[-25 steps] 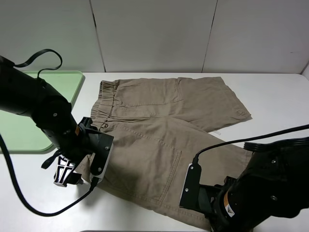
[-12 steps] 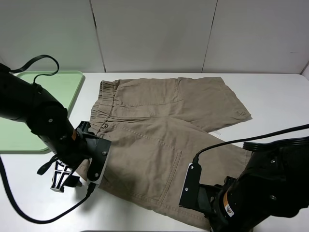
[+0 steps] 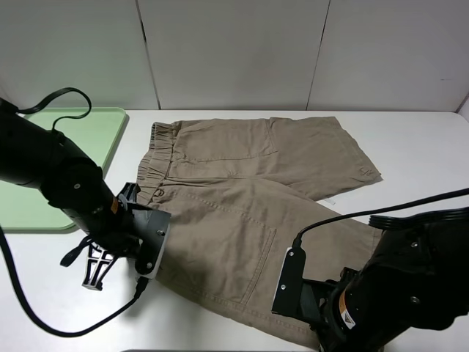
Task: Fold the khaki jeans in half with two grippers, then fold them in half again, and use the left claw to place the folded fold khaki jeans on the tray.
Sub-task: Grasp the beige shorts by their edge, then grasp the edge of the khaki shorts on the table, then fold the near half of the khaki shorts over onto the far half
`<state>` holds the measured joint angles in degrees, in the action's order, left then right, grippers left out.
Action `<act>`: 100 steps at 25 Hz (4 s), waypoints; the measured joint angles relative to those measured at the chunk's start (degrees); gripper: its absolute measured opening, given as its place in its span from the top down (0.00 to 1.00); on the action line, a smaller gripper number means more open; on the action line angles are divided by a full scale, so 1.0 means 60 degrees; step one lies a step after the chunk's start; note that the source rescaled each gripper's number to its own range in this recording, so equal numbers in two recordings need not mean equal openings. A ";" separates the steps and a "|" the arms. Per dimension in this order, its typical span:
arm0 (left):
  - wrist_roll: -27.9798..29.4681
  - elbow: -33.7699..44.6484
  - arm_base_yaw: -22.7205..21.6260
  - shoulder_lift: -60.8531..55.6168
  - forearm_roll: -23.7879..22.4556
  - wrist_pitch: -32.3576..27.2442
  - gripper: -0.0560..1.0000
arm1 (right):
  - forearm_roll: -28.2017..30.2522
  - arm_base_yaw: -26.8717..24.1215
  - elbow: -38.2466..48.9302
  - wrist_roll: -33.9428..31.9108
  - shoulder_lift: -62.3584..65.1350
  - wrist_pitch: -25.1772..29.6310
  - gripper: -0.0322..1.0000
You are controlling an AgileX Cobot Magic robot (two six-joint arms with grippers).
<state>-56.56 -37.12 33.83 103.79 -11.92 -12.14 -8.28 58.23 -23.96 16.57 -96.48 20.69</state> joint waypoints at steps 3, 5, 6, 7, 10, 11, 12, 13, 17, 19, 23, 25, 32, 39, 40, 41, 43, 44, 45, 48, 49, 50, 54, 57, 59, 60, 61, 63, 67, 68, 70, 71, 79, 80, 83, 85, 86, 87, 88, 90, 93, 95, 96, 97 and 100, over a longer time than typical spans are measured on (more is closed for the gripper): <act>-0.0010 0.0000 0.0000 0.0010 0.0000 0.0018 0.94 | 0.0167 0.0000 0.0000 -0.0023 -0.0019 -0.0080 0.12; -0.0010 0.0000 0.0000 0.0010 0.0000 0.0018 0.94 | 0.0390 -0.0009 0.0000 -0.0031 -0.0032 -0.0157 0.24; -0.0010 0.0000 0.0000 0.0010 0.0000 0.0018 0.94 | 0.0460 -0.0027 0.0000 -0.0031 -0.0040 -0.0223 0.30; -0.0010 0.0000 0.0000 0.0010 0.0000 0.0018 0.94 | 0.0517 -0.0043 0.0000 -0.0031 -0.0051 -0.0280 0.36; -0.0010 0.0000 0.0000 0.0010 0.0000 0.0018 0.94 | 0.0554 -0.0057 0.0000 -0.0016 -0.0062 -0.0471 0.55; -0.0010 0.0000 0.0000 0.0010 0.0000 0.0018 0.94 | 0.0554 -0.0057 0.0000 0.0005 -0.0069 -0.0529 0.60; -0.0010 0.0000 0.0000 0.0010 0.0000 0.0018 0.94 | 0.0554 -0.0057 0.0000 0.0004 -0.0073 -0.0575 0.64; -0.0010 0.0000 0.0000 0.0010 0.0000 0.0018 0.94 | 0.0554 -0.0057 0.0000 0.0014 -0.0073 -0.0615 0.68; -0.0010 0.0000 0.0000 0.0010 0.0000 0.0018 0.94 | 0.0506 -0.0057 0.0000 0.0014 -0.0080 -0.0728 0.91; -0.0010 0.0000 0.0000 0.0010 0.0000 0.0018 0.94 | 0.0465 -0.0057 0.0000 0.0014 -0.0092 -0.0751 0.97; -0.0010 0.0000 0.0000 0.0010 0.0000 0.0018 0.94 | 0.0440 -0.0057 0.0000 0.0014 -0.0092 -0.0751 0.97; -0.0010 0.0000 0.0000 0.0010 -0.0010 0.0018 0.94 | 0.0440 -0.0057 -0.0007 0.0014 -0.0092 -0.0731 0.97; -0.0010 -0.0029 0.0000 -0.0045 -0.0010 -0.0210 0.94 | 0.0453 -0.0048 -0.0760 -0.0062 -0.0306 0.0640 0.97; -0.0010 -0.0020 0.0000 -0.0933 0.0000 -0.0606 0.95 | 0.1233 -0.0028 -0.1555 -0.1228 -0.0386 0.2297 0.97; -0.0010 -0.0011 0.0000 -0.1102 0.0000 -0.0657 0.95 | 0.1313 -0.0028 -0.1659 -0.1355 -0.0386 0.2484 0.97; -0.0010 -0.0011 0.0000 -0.1242 -0.0013 -0.0721 0.95 | 0.1380 -0.0028 -0.1747 -0.1465 -0.0377 0.2668 0.97; -0.0010 -0.0011 0.0000 -0.1579 -0.0020 -0.0866 0.95 | 0.1380 -0.0028 -0.1942 -0.1555 -0.0237 0.2982 0.97; -0.0010 -0.0011 0.0000 -0.1744 -0.0020 -0.0933 0.95 | 0.1432 -0.0028 -0.2018 -0.1578 -0.0098 0.3166 0.97; -0.0010 -0.0011 0.0000 -0.1870 -0.0020 -0.1013 0.95 | 0.1443 -0.0028 -0.2108 -0.1653 0.0120 0.3341 0.97; -0.0010 -0.0011 0.0000 -0.2237 -0.0023 -0.1394 0.95 | 0.1540 -0.0028 -0.2368 -0.2012 0.0982 0.3670 0.97; -0.0010 -0.0011 0.0000 -0.2356 -0.0033 -0.1487 0.95 | 0.1609 -0.0028 -0.2454 -0.2144 0.1324 0.3818 0.97; -0.0010 -0.0011 0.0000 -0.2475 -0.0033 -0.1597 0.95 | 0.1665 -0.0028 -0.2540 -0.2264 0.1662 0.3959 0.97; -0.0010 -0.0031 0.0000 -0.2904 -0.0022 -0.2030 0.95 | 0.2143 -0.0028 -0.2921 -0.2617 0.2826 0.4747 0.97; 0.0021 -0.0031 0.0000 -0.3258 0.0006 -0.2353 0.95 | 0.2604 -0.0028 -0.3328 -0.2850 0.3620 0.5408 0.97; 0.0022 -0.0031 0.0000 -0.3510 0.0037 -0.2652 0.95 | 0.2723 -0.0028 -0.3588 -0.2914 0.3962 0.5858 0.97; 0.0022 -0.0031 0.0000 -0.3651 0.0064 -0.2782 0.95 | 0.2734 -0.0028 -0.3711 -0.2925 0.4091 0.6046 0.97; 0.0022 -0.0031 0.0000 -0.3794 0.0131 -0.2923 0.95 | 0.2745 -0.0028 -0.3813 -0.2945 0.4168 0.6158 0.97; 0.0030 -0.0031 0.0000 -0.4103 0.0329 -0.3143 0.95 | 0.2751 -0.0028 -0.3952 -0.3038 0.4261 0.6418 0.97; 0.0030 -0.0031 0.0000 -0.4802 0.0852 -0.3563 0.95 | 0.2722 -0.0028 -0.4175 -0.3082 0.4273 0.6953 0.97; 0.0030 -0.0031 0.0000 -0.4991 0.0928 -0.3700 0.95 | 0.2681 -0.0028 -0.4251 -0.3091 0.4273 0.7070 0.97; 0.0030 -0.0031 0.0000 -0.5340 0.0958 -0.4017 0.95 | 0.2608 -0.0028 -0.4414 -0.3097 0.4273 0.7273 0.97; 0.0030 -0.0031 0.0000 -0.5523 0.0969 -0.4159 0.95 | 0.2586 -0.0028 -0.4522 -0.3097 0.4273 0.7355 0.97; 0.0040 -0.0031 0.0000 -0.6343 0.1060 -0.5374 0.95 | 0.2144 -0.0028 -0.5457 -0.3101 0.4325 0.8017 0.97; 0.0040 -0.0031 0.0000 -0.6372 0.1069 -0.5438 0.95 | 0.2096 -0.0028 -0.5518 -0.3101 0.4325 0.8043 0.97; 0.0052 -0.0031 0.0000 -0.6394 0.1068 -0.5518 0.95 | 0.2110 0.0001 -0.5610 -0.3056 0.4325 0.8074 0.97; 0.0052 -0.0031 0.0000 -0.6394 0.1068 -0.5486 0.95 | 0.2249 0.0000 -0.5619 -0.2933 0.4325 0.8083 0.97; 0.0052 -0.0031 0.0000 -0.6394 0.1081 -0.5440 0.95 | 0.2443 0.0000 -0.5618 -0.2888 0.4325 0.8075 0.97; 0.0052 -0.0021 0.0000 -0.6394 0.1092 -0.5354 0.95 | 0.2700 0.0000 -0.5618 -0.2852 0.4325 0.8066 0.97; 0.0052 0.0001 0.0000 -0.6394 0.1098 -0.5246 0.95 | 0.2984 0.0000 -0.5618 -0.2819 0.4325 0.8027 0.97; 0.0075 0.0056 0.0000 -0.6350 0.1098 -0.4951 0.95 | 0.3407 -0.0110 -0.5618 -0.2762 0.4302 0.7839 0.97; 0.0433 0.0075 -0.0127 -0.5964 0.0957 -0.4359 0.95 | 0.3573 -0.0844 -0.5654 -0.2532 0.3999 0.7523 0.97; 0.0806 0.0075 -0.0328 -0.5581 0.0855 -0.3779 0.95 | 0.3532 -0.1441 -0.5690 -0.2237 0.3701 0.7234 0.97; 0.0941 0.0075 -0.0448 -0.5376 0.0831 -0.3527 0.95 | 0.3468 -0.1778 -0.5779 -0.2137 0.3520 0.7110 0.97; 0.1094 0.0075 -0.0563 -0.5178 0.0785 -0.3224 0.95 | 0.3401 -0.2111 -0.5927 -0.1999 0.3367 0.7007 0.97; 0.1329 0.0075 -0.0872 -0.4676 0.0707 -0.2381 0.95 | 0.3238 -0.2989 -0.6605 -0.1688 0.2841 0.6688 0.97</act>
<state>-48.58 -36.67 28.60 75.73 -7.68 -26.43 11.15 40.30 -63.59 6.44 -79.44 60.82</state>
